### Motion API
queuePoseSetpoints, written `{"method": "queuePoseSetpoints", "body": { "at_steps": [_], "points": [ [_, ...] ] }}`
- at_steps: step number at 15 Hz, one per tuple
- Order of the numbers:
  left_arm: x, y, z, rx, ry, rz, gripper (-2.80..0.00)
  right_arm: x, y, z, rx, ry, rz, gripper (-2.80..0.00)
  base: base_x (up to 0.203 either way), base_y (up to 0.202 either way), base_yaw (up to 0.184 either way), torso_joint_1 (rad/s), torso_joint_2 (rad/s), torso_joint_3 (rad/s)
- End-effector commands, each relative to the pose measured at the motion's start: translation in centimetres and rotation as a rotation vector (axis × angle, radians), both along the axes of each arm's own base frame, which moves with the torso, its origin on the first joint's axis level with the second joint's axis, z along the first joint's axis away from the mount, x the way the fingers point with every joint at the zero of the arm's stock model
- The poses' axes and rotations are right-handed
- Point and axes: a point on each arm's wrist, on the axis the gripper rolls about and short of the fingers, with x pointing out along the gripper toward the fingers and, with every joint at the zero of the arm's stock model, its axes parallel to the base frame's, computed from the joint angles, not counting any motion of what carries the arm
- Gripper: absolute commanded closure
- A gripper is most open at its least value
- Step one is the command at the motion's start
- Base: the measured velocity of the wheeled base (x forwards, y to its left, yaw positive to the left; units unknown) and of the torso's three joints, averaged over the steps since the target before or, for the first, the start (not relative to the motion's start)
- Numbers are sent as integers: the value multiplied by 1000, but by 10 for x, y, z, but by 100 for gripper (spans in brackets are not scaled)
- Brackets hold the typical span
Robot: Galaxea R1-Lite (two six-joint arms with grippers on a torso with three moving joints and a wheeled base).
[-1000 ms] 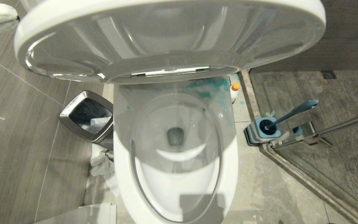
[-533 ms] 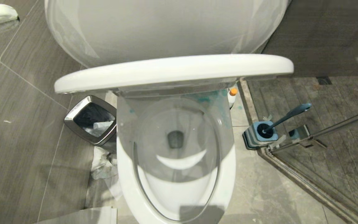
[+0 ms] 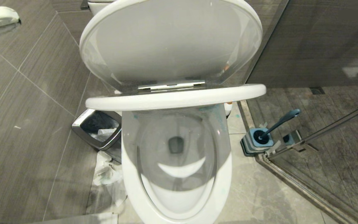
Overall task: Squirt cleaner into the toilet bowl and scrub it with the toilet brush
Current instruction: Close the toilet lid
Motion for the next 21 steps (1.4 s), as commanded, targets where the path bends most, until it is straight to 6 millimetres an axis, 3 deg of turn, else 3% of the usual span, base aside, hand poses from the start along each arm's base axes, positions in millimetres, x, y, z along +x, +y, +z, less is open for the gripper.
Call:
{"method": "queuePoseSetpoints", "body": {
  "at_steps": [1, 6, 8, 14, 17, 21],
  "points": [
    [15, -6, -3, 13, 9, -36, 0, 0, 0, 0, -1, -1, 1, 0, 0, 0, 0, 0, 0, 0],
    [79, -27, 17, 359, -391, 56, 0, 0, 0, 0, -1, -1, 1, 0, 0, 0, 0, 0, 0, 0],
    [107, -36, 12, 518, -441, 16, 0, 0, 0, 0, -1, 0, 1, 0, 0, 0, 0, 0, 0, 0],
    [158, -79, -38, 634, -253, -217, 0, 0, 0, 0, -1, 1, 1, 0, 0, 0, 0, 0, 0, 0],
    [157, -93, -66, 651, -62, -345, 0, 0, 0, 0, -1, -1, 1, 0, 0, 0, 0, 0, 0, 0],
    [150, -95, -97, 682, 221, -455, 0, 0, 0, 0, -1, 0, 1, 0, 0, 0, 0, 0, 0, 0]
  ]
}}
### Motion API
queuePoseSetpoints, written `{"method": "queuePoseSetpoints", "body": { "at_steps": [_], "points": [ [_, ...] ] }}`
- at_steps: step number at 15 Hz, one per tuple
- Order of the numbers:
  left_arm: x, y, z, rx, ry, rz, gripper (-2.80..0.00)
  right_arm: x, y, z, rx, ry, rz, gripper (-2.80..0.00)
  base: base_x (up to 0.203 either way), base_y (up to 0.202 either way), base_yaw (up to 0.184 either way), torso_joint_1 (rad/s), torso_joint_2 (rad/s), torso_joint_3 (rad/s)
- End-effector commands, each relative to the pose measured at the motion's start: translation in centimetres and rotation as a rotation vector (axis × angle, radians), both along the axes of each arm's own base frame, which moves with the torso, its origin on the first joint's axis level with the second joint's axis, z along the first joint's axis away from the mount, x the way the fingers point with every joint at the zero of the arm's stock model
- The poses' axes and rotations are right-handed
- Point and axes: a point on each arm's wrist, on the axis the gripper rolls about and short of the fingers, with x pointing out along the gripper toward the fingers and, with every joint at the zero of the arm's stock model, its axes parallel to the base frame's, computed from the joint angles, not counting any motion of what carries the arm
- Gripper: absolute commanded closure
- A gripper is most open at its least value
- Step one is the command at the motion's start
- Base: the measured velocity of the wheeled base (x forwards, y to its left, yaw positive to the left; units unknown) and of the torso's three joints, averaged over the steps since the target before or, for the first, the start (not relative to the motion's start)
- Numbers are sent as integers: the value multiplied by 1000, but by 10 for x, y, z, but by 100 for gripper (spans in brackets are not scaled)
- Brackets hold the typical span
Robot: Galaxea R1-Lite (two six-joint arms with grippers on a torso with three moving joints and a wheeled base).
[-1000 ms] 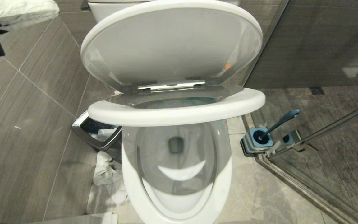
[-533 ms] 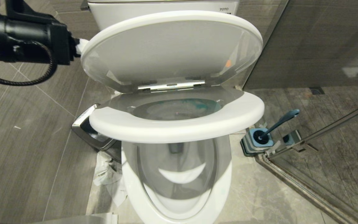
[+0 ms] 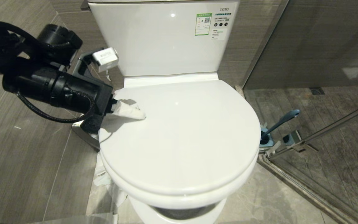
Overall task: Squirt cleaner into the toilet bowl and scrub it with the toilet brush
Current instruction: Close the toilet lid
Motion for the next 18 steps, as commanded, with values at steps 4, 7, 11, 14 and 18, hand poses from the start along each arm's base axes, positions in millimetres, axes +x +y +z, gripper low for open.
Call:
{"method": "queuePoseSetpoints", "body": {
  "at_steps": [4, 7, 11, 14, 18],
  "points": [
    [18, -7, -46, 111, 203, 18, 0, 0, 0, 0, 0, 2, 1, 0, 0, 0, 0, 0, 0, 0],
    [30, -13, -74, 186, 273, 31, 0, 0, 0, 0, 0, 1, 1, 0, 0, 0, 0, 0, 0, 0],
    [56, -22, -106, 216, 295, 43, 0, 0, 0, 0, 0, 2, 1, 0, 0, 0, 0, 0, 0, 0],
    [63, -36, -124, 229, 318, 16, 0, 0, 0, 0, 0, 2, 1, 0, 0, 0, 0, 0, 0, 0],
    [64, -45, -137, 247, 350, -3, 0, 0, 0, 0, 0, 0, 1, 0, 0, 0, 0, 0, 0, 0]
  ]
}}
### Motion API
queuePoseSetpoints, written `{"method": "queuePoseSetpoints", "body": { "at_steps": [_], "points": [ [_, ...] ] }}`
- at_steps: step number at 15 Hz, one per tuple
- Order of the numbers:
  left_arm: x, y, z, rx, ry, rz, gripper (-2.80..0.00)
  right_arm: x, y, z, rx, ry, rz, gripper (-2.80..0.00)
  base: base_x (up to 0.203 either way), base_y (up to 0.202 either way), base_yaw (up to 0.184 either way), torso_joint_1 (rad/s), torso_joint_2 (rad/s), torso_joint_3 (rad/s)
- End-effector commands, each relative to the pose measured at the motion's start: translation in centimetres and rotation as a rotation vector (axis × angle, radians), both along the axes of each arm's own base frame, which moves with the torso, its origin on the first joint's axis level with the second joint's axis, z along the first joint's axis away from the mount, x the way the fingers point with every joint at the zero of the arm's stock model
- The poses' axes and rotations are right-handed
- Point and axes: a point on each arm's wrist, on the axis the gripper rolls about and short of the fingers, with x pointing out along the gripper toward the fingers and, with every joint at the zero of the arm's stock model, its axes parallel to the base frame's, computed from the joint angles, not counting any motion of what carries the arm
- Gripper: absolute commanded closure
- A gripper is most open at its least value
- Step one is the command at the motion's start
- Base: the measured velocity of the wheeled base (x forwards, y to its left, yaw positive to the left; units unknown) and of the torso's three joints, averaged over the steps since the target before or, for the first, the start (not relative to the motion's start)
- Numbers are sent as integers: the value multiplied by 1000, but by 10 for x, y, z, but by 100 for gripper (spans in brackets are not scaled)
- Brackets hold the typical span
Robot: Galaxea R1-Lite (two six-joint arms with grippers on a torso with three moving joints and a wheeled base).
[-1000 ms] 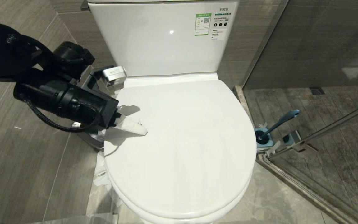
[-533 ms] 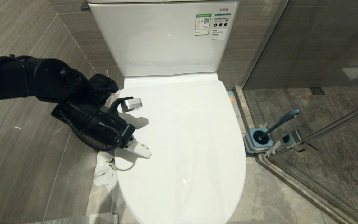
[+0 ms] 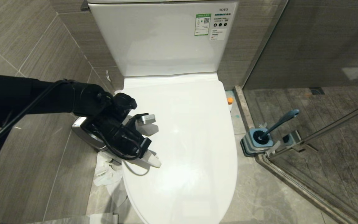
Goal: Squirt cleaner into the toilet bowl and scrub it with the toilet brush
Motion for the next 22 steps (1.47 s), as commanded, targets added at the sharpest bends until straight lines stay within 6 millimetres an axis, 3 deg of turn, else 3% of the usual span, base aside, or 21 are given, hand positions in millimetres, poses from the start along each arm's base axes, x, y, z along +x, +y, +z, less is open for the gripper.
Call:
{"method": "queuePoseSetpoints", "body": {
  "at_steps": [1, 3, 5, 7, 9, 13, 15, 17, 18, 22],
  "points": [
    [1, -3, -8, 6, 29, -9, 0, 0, 0, 0, -1, 1, 1, 0, 0, 0, 0, 0, 0, 0],
    [-4, 0, 9, -13, -17, -5, 0, 0, 0, 0, -1, 1, 1, 0, 0, 0, 0, 0, 0, 0],
    [-19, 10, 42, -46, -96, 16, 0, 0, 0, 0, -1, 0, 1, 0, 0, 0, 0, 0, 0, 0],
    [-41, 31, 83, -85, -189, 80, 0, 0, 0, 0, -1, 1, 1, 0, 0, 0, 0, 0, 0, 0],
    [-64, 64, 119, -76, -286, 222, 0, 0, 0, 0, -1, 1, 1, 0, 0, 0, 0, 0, 0, 0],
    [-69, 131, 136, 108, -398, 554, 0, 0, 0, 0, -1, 0, 1, 0, 0, 0, 0, 0, 0, 0],
    [-65, 150, 143, 193, -524, 620, 0, 0, 0, 0, -1, 0, 1, 0, 0, 0, 0, 0, 0, 0],
    [-64, 151, 164, 188, -728, 664, 0, 0, 0, 0, -1, 0, 1, 0, 0, 0, 0, 0, 0, 0],
    [-74, 149, 180, 183, -838, 689, 0, 0, 0, 0, -1, 0, 1, 0, 0, 0, 0, 0, 0, 0],
    [-149, 136, 234, 220, -1163, 766, 0, 0, 0, 0, -1, 1, 1, 0, 0, 0, 0, 0, 0, 0]
  ]
}}
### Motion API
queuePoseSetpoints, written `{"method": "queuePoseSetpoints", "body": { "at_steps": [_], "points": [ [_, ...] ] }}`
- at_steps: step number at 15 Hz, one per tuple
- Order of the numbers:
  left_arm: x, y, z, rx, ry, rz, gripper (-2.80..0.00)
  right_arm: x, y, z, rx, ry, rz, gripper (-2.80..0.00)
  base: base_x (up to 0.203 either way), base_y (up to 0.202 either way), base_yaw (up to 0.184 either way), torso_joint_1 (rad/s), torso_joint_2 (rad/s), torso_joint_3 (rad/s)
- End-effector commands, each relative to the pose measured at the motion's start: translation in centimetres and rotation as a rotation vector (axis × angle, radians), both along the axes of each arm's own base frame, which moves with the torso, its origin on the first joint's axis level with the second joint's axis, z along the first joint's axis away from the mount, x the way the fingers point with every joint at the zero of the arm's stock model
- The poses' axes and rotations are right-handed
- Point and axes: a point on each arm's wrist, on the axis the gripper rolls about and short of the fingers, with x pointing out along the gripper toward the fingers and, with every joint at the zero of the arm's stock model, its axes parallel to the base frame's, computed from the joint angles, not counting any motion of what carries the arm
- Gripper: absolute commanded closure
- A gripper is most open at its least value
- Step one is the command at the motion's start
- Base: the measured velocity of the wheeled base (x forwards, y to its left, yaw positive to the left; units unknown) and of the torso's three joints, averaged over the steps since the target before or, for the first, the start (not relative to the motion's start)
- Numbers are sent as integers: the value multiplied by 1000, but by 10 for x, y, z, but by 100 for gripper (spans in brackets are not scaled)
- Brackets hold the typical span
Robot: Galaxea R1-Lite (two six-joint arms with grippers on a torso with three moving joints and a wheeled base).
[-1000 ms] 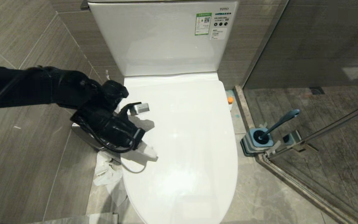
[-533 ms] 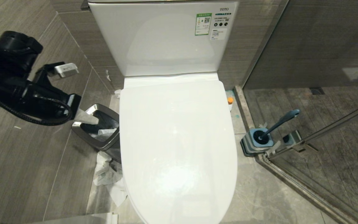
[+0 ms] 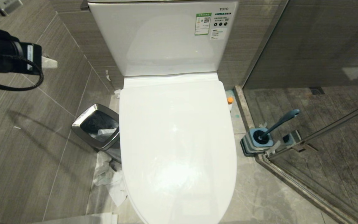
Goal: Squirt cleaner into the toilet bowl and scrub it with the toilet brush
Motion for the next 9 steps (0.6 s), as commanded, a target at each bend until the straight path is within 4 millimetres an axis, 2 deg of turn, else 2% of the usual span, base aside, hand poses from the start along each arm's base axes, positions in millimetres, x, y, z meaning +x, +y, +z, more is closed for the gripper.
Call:
{"method": "queuePoseSetpoints", "body": {
  "at_steps": [1, 3, 5, 7, 9],
  "points": [
    [-69, 0, 38, 51, -221, 48, 0, 0, 0, 0, -1, 1, 1, 0, 0, 0, 0, 0, 0, 0],
    [-125, 4, 63, 79, -432, 73, 0, 0, 0, 0, -1, 1, 1, 0, 0, 0, 0, 0, 0, 0],
    [-191, 10, 75, 80, -598, 106, 0, 0, 0, 0, -1, 1, 1, 0, 0, 0, 0, 0, 0, 0],
    [-259, 14, 71, 83, -739, 145, 0, 0, 0, 0, -1, 0, 1, 0, 0, 0, 0, 0, 0, 0],
    [-319, 15, 47, 84, -836, 168, 0, 0, 0, 0, -1, 0, 1, 0, 0, 0, 0, 0, 0, 0]
  ]
}}
